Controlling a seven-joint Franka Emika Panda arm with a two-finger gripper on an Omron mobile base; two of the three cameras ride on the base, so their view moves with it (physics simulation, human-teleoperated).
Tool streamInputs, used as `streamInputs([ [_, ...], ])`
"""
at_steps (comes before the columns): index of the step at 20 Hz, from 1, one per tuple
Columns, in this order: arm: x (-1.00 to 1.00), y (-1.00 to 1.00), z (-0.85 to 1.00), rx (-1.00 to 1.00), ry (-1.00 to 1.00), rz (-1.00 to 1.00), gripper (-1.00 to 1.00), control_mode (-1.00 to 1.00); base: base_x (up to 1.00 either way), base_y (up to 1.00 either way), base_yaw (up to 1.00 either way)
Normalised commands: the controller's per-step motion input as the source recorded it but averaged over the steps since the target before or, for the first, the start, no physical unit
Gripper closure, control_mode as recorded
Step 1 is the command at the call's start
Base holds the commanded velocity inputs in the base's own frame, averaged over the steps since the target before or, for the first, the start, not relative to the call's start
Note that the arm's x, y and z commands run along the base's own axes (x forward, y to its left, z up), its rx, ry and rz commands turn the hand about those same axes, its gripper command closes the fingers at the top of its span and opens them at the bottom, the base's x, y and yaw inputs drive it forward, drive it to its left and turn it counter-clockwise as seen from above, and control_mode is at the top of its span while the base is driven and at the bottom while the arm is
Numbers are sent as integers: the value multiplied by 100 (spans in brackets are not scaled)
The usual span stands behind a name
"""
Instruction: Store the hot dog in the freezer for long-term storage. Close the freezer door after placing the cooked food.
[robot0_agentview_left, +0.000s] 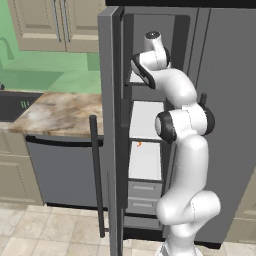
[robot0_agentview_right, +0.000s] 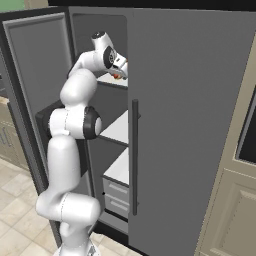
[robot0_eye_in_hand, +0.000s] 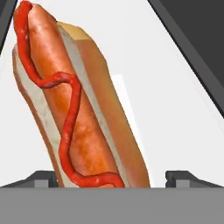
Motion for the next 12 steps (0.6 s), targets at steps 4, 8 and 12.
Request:
streamInputs([
  [4, 0, 0, 0, 0, 0, 0, -100, -100, 0, 0, 0],
  [8, 0, 0, 0, 0, 0, 0, -100, -100, 0, 0, 0],
  [12, -7, 0, 0, 0, 0, 0, -100, -100, 0, 0, 0],
])
